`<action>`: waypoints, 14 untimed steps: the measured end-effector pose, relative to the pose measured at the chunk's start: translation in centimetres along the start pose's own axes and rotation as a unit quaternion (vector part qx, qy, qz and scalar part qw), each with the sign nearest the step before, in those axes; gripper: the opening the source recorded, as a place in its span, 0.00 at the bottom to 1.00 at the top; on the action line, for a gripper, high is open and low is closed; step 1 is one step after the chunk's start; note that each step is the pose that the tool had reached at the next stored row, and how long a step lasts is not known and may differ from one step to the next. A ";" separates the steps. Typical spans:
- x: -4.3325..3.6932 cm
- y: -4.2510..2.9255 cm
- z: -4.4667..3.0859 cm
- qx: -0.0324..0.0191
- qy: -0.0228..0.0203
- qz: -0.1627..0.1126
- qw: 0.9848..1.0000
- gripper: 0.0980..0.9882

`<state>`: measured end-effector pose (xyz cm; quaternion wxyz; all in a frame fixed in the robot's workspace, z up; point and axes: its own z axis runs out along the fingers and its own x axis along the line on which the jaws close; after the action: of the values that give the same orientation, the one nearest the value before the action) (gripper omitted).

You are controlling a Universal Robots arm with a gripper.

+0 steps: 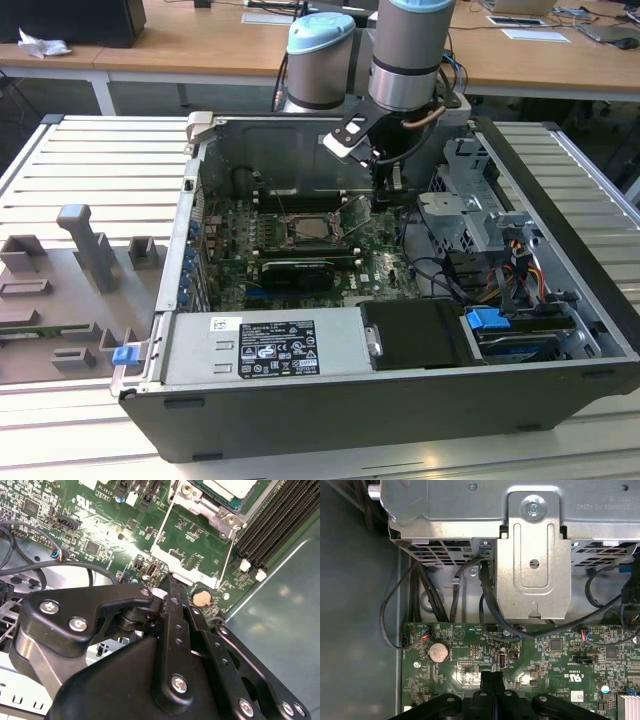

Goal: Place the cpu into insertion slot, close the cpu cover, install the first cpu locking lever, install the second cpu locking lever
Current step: 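Close the cpu cover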

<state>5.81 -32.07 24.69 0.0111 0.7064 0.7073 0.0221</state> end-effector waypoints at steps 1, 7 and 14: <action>0.00 -0.05 0.00 0.000 0.000 0.000 1.000 0.01; 0.00 -0.58 -0.03 0.000 0.000 0.000 1.000 0.01; 0.00 -1.13 -0.06 0.000 0.000 0.000 1.000 0.01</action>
<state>4.68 -32.07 24.70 0.0111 0.7062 0.7076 0.0221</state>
